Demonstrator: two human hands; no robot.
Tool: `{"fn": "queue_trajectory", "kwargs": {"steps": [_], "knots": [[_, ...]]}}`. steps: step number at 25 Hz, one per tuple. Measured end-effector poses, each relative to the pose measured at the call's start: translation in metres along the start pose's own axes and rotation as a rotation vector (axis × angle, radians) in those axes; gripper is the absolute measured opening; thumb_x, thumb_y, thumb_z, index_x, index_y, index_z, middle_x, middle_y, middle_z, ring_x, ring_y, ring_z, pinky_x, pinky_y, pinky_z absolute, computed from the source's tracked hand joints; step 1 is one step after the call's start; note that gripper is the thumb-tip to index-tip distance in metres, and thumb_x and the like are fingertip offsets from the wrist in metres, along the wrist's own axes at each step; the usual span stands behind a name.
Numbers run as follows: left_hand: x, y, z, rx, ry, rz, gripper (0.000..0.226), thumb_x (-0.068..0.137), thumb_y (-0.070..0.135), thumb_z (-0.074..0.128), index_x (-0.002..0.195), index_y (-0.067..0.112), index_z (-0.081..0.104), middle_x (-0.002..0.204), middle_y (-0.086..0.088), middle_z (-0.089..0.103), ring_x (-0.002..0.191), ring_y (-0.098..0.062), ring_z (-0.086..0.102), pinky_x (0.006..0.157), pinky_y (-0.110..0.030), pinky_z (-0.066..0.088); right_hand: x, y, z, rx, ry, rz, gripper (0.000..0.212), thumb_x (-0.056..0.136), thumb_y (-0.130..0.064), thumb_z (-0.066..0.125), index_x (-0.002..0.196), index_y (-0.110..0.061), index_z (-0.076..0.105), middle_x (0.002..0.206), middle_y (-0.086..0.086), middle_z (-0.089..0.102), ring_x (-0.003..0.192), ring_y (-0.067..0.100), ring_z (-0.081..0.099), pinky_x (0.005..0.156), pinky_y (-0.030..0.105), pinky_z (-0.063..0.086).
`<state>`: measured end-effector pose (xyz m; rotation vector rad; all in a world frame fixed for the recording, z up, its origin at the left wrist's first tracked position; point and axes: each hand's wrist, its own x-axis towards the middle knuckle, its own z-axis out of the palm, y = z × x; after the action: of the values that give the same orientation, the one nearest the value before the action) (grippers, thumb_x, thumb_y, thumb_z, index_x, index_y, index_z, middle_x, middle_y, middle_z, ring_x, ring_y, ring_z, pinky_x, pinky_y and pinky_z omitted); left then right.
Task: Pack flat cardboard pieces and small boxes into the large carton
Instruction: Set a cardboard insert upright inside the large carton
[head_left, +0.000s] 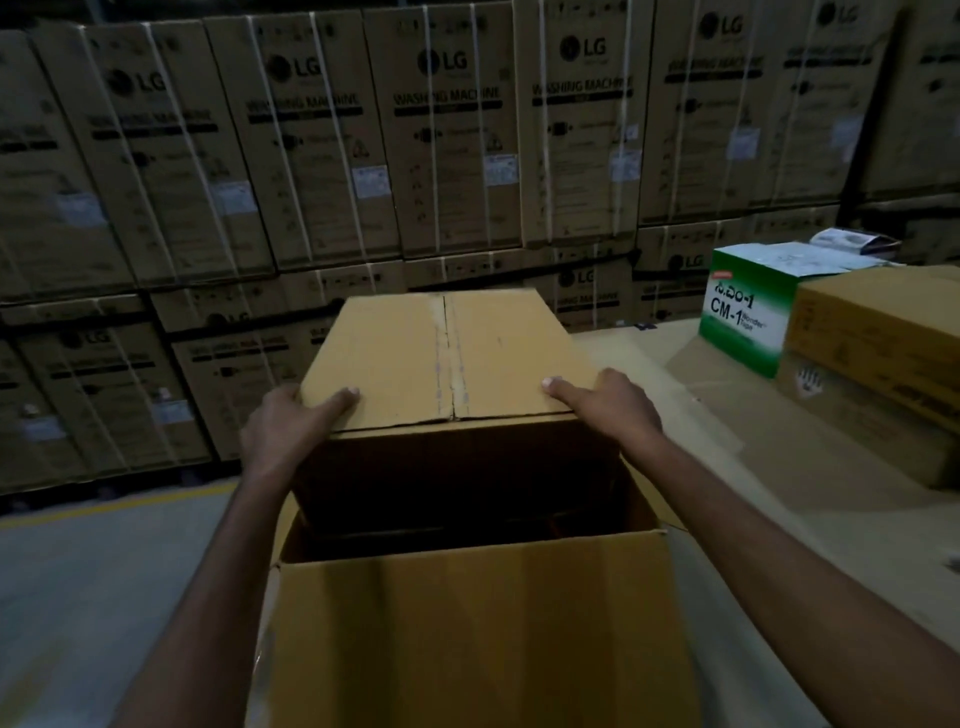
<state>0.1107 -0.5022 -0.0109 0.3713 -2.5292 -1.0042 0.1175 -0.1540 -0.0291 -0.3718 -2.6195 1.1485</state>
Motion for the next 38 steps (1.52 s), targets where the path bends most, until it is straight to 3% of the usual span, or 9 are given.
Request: {"fn": "queue_trajectory", "kwargs": {"steps": [8,13,15,17,19,21,28,33,38], "knots": [[0.028,-0.051,0.056,0.184,-0.285,-0.055,0.078,0.076,0.080,0.062,0.106,0.007,0.063,0.091,-0.006,0.063,0.082,-0.023,0.061,0.072,-0.036,0.054,0.014,0.025,0.037,-0.179,-0.040,0.105,0.072,0.084,-0.070,0.067,0.121,-0.009,0.060,0.096,0.001,0.060,0.087,0.020,0.061,0.076,0.037,0.056],[0.048,-0.050,0.071,0.209,-0.300,-0.079,0.062,0.079,0.072,0.067,0.086,0.011,0.058,0.080,-0.007,0.061,0.069,-0.019,0.055,0.060,-0.030,0.040,0.029,0.030,0.065,-0.202,-0.076,0.132,0.064,0.089,-0.065,0.065,0.119,-0.008,0.058,0.081,-0.005,0.051,0.071,0.011,0.052,0.075,0.037,0.055],[0.052,-0.042,0.074,0.304,-0.377,-0.065,0.058,0.085,0.066,0.064,0.096,0.009,0.059,0.085,-0.007,0.059,0.077,-0.020,0.055,0.063,-0.031,0.041,0.035,0.033,0.074,-0.230,-0.117,0.131,0.067,0.091,-0.065,0.061,0.126,-0.007,0.057,0.089,-0.002,0.056,0.077,0.012,0.054,0.078,0.037,0.054],[0.053,-0.044,0.086,0.405,-0.514,-0.061,0.065,0.089,0.061,0.064,0.124,0.007,0.056,0.111,-0.010,0.060,0.098,-0.025,0.058,0.075,-0.033,0.045,0.042,0.037,0.083,-0.254,-0.232,0.142,0.079,0.088,-0.066,0.065,0.141,-0.010,0.048,0.121,0.007,0.060,0.103,0.021,0.060,0.083,0.036,0.052],[0.046,-0.049,0.099,0.498,-0.667,-0.033,0.072,0.091,0.055,0.066,0.140,0.007,0.045,0.138,-0.013,0.053,0.120,-0.028,0.053,0.085,-0.035,0.045,0.046,0.046,0.098,-0.368,-0.374,0.150,0.091,0.084,-0.066,0.069,0.151,-0.014,0.035,0.147,0.011,0.048,0.126,0.028,0.053,0.098,0.040,0.050],[0.041,-0.054,0.106,0.586,-0.759,0.024,0.069,0.094,0.051,0.064,0.142,0.006,0.043,0.143,-0.013,0.050,0.125,-0.028,0.051,0.091,-0.035,0.044,0.045,0.055,0.109,-0.512,-0.455,0.153,0.095,0.085,-0.070,0.064,0.155,-0.016,0.028,0.155,0.014,0.038,0.134,0.033,0.047,0.106,0.044,0.047],[0.049,-0.057,0.107,0.680,-0.789,0.111,0.060,0.097,0.046,0.062,0.139,0.006,0.045,0.140,-0.013,0.053,0.123,-0.028,0.054,0.089,-0.035,0.045,0.044,0.052,0.112,-0.617,-0.476,0.125,0.089,0.088,-0.072,0.059,0.152,-0.013,0.038,0.151,0.013,0.045,0.130,0.030,0.050,0.103,0.043,0.048],[0.052,-0.056,0.107,0.725,-0.783,0.173,0.067,0.091,0.046,0.070,0.141,0.008,0.044,0.142,-0.012,0.052,0.126,-0.028,0.052,0.090,-0.035,0.044,0.029,0.027,0.102,-0.781,-0.512,0.026,0.068,0.090,-0.065,0.064,0.131,-0.011,0.058,0.115,0.004,0.061,0.102,0.020,0.059,0.082,0.033,0.051],[0.053,-0.057,0.104,0.719,-0.818,0.173,0.068,0.089,0.039,0.075,0.142,0.009,0.045,0.142,-0.013,0.051,0.127,-0.028,0.051,0.096,-0.037,0.045,0.020,0.007,0.122,-0.871,-0.660,-0.027,0.080,0.079,-0.062,0.078,0.136,-0.012,0.051,0.137,0.011,0.056,0.126,0.031,0.050,0.103,0.045,0.046]]}}
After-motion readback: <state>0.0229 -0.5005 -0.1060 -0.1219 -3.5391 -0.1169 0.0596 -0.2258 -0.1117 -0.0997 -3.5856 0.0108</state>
